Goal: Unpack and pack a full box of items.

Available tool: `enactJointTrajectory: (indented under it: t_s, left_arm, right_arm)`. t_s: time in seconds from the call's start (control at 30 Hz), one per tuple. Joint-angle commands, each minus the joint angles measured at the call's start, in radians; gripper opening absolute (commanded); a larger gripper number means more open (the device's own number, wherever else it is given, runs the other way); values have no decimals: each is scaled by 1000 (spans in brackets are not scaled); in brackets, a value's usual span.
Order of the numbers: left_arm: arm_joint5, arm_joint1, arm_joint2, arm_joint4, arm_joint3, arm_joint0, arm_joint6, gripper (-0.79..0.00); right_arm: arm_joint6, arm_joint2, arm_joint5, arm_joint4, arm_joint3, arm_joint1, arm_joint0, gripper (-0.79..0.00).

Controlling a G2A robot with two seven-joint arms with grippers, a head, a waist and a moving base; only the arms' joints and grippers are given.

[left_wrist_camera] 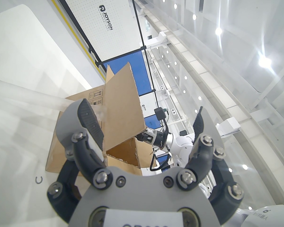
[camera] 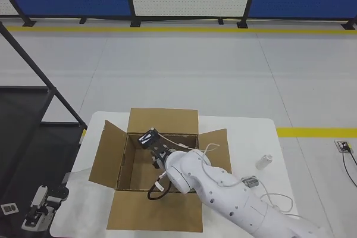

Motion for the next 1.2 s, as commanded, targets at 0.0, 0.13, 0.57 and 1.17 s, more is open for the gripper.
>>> enactJointTrajectory:
  t_s: [0.0,0.13,0.57,1.17]
  left_arm:
    - [0,0,0,0,0,0,0,0]
    - [18,0,4,21,-7,-7,4,0]
    - [36,-1,5,48,-5,-12,17,0]
    - [39,-5,2,55,-9,-18,32,0]
  right_arm:
    - [-6,1,-2,2,2,0,-4,-785]
    - [-32,8,-73,29,67,-9,-22,-785]
    - [-28,-140,-163,119,540,-217,125,-785]
    - [-98,-170,-310,156,942,-411,180,-446]
